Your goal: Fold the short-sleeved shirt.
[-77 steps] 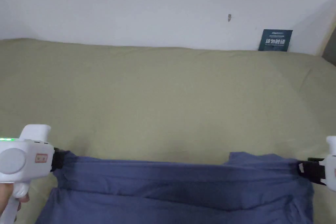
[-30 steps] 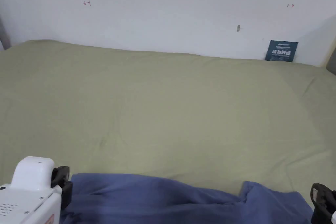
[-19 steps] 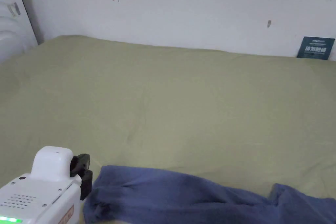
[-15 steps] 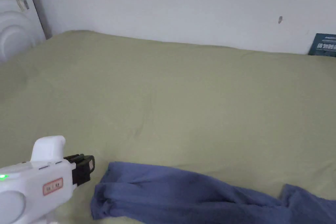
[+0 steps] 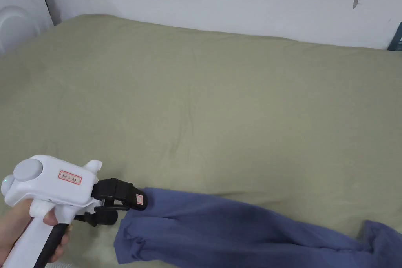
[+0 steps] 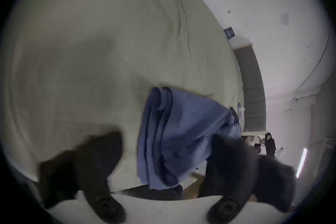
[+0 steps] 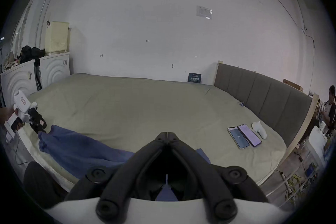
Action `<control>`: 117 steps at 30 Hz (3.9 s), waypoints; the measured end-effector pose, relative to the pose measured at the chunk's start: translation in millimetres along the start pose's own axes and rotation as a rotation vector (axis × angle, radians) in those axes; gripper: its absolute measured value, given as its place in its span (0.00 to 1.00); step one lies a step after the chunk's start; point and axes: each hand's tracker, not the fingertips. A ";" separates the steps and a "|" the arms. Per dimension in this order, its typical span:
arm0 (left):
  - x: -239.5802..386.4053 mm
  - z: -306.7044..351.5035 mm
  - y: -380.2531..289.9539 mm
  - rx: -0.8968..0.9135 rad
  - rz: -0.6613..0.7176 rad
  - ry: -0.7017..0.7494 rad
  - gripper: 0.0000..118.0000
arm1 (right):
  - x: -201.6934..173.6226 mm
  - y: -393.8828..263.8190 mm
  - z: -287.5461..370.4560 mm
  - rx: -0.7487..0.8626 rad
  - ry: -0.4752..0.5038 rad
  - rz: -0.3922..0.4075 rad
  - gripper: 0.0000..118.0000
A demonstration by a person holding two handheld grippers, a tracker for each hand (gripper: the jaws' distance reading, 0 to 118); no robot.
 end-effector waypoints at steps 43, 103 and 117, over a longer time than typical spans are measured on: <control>147.0 62.7 -44.4 0.239 -0.156 0.072 0.07 | 22.1 19.1 24.4 0.052 0.037 -0.073 0.00; 178.6 -25.4 -71.4 0.196 -0.245 0.136 0.00 | 4.1 4.1 6.7 -0.083 0.105 -0.094 0.00; 101.2 -126.9 -35.1 -0.053 -0.082 -0.235 1.00 | -5.9 8.8 8.4 -0.092 0.116 -0.045 0.00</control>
